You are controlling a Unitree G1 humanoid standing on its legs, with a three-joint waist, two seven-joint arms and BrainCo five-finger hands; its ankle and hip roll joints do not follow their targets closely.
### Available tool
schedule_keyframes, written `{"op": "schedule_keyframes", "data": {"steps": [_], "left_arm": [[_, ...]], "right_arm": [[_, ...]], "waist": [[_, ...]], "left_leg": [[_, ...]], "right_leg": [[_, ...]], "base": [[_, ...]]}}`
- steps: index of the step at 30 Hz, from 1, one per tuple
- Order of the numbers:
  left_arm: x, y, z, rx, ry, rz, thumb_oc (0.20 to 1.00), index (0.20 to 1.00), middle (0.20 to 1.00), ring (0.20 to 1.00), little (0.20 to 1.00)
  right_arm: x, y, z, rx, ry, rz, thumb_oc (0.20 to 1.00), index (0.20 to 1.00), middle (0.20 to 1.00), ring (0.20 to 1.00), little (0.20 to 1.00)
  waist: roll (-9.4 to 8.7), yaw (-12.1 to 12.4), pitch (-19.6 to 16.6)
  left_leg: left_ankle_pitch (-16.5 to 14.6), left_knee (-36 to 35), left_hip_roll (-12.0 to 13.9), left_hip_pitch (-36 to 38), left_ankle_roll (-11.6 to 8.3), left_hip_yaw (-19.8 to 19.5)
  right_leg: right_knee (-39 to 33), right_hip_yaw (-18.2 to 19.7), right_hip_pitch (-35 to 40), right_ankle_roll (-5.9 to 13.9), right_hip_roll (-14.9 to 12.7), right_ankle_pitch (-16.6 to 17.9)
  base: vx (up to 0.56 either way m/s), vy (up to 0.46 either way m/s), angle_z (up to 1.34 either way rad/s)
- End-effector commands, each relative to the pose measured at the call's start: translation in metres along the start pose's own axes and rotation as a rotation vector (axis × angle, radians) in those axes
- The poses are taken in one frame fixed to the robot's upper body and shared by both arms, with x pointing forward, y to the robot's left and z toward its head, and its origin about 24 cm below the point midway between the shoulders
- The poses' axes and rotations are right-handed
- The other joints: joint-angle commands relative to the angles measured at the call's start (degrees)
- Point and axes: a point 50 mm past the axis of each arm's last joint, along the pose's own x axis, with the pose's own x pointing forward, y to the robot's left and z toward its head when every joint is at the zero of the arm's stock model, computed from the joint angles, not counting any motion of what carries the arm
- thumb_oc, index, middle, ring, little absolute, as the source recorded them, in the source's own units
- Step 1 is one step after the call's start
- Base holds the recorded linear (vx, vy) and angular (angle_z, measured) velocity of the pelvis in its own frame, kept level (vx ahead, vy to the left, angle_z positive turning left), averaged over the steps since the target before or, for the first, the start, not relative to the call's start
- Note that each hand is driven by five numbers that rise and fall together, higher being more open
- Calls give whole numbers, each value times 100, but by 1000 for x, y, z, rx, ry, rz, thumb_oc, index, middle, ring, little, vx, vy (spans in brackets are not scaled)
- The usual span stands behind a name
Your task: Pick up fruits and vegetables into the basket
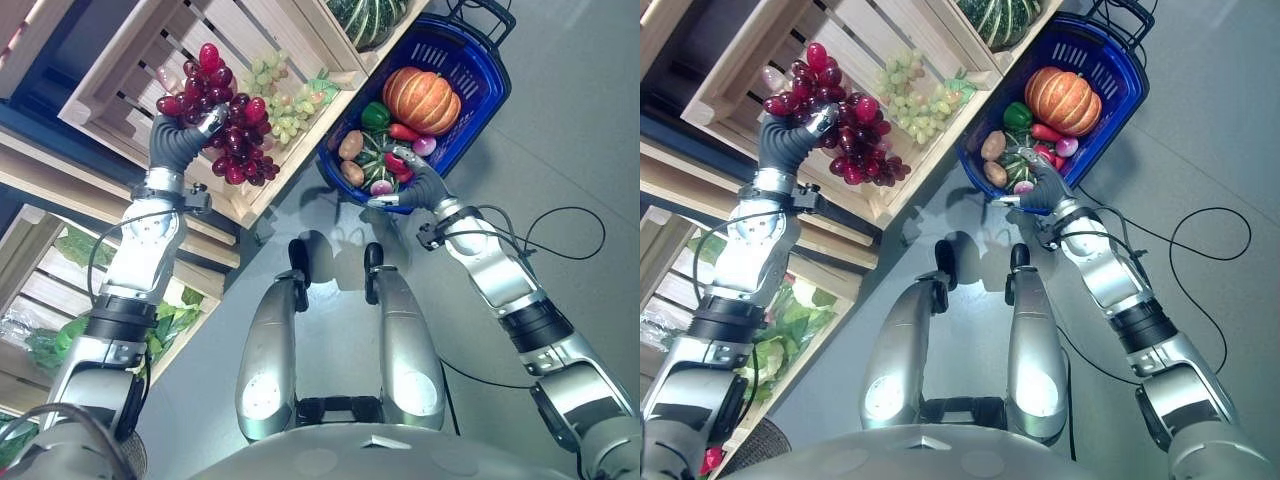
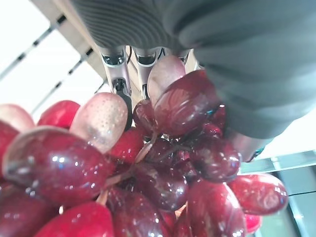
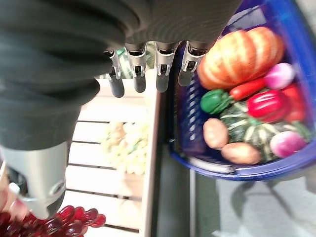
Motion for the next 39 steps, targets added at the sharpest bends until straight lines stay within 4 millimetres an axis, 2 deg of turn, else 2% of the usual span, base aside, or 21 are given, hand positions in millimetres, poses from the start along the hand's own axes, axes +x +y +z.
{"op": "schedule_keyframes", "data": {"steps": [1,6,13,23,31,39], "left_arm": [[14,-16,42,-123,-201,-84,200,200,200,200,200],[17,-36,49,-233,-213,-173,200,200,200,200,200],[19,-63,49,-408,-181,-264,200,200,200,200,200],[17,-99,53,-602,-154,-343,200,200,200,200,200],[12,-117,55,-734,-134,-378,200,200,200,200,200],[7,-133,61,-901,-114,-438,200,200,200,200,200]], "right_arm": [[9,2,32,-13,-113,-11,1000,1000,1000,1000,1000],[18,15,46,0,-134,18,1000,1000,1000,1000,1000],[24,31,61,48,-184,19,1000,1000,1000,1000,1000],[26,49,92,216,-330,33,1000,1000,1000,1000,1000],[23,52,103,284,-395,27,1000,1000,1000,1000,1000],[24,62,105,363,-364,91,1000,1000,1000,1000,1000]], "waist": [[-15,82,-292],[-32,136,-292],[-40,145,-292],[-36,166,-292],[-60,174,-306],[-101,184,-292]], "left_leg": [[-644,261,-483,329,316,106],[-611,214,-499,483,325,80],[-650,203,-505,627,332,61],[-637,169,-542,691,357,29],[-649,166,-549,716,364,9],[-668,205,-550,700,391,0]], "right_leg": [[-497,-210,286,149,64,378],[-592,-257,488,120,22,412],[-612,-268,634,116,-4,396],[-688,-302,735,114,-45,441],[-742,-343,798,125,-72,458],[-719,-382,797,118,-79,467]], "base": [[23,-35,4],[11,-20,2],[2,-4,1],[-1,-2,1],[-1,-12,5],[0,0,0]]}}
